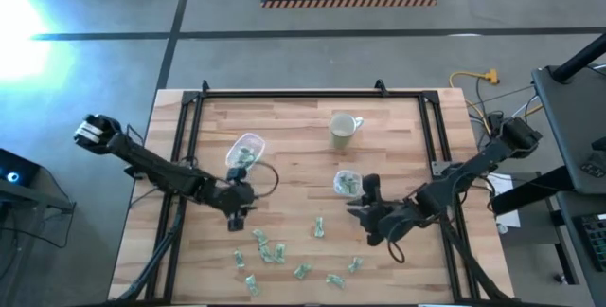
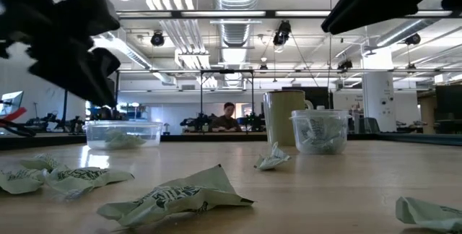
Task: Pick and place Stevia / Truvia into bins
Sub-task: Put the stevia packet into the left transparent container
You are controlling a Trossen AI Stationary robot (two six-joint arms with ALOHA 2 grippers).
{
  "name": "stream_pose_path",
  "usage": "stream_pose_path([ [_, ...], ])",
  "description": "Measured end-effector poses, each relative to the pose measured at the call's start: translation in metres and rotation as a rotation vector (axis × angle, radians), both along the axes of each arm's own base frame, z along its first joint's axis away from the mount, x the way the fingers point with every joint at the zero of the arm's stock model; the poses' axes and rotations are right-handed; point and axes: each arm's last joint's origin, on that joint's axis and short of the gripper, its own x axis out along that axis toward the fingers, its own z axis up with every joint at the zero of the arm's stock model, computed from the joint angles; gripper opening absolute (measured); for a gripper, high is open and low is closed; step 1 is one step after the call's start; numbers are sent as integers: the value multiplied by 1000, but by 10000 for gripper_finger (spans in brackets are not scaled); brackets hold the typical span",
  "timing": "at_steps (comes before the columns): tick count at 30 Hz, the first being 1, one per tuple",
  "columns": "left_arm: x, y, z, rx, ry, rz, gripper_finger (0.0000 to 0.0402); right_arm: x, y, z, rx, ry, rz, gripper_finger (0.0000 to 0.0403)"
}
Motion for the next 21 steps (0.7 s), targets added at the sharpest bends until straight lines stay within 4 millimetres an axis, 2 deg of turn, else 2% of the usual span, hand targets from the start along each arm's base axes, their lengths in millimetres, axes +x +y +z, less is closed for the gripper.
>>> stream_pose_path([
  [7, -2, -22, -8, -12, 1, -105, 112, -7, 8, 5, 20, -18, 31, 68],
  [21, 9, -39, -20, -41, -29, -204, 112, -14, 14, 6, 58, -1, 87, 68],
])
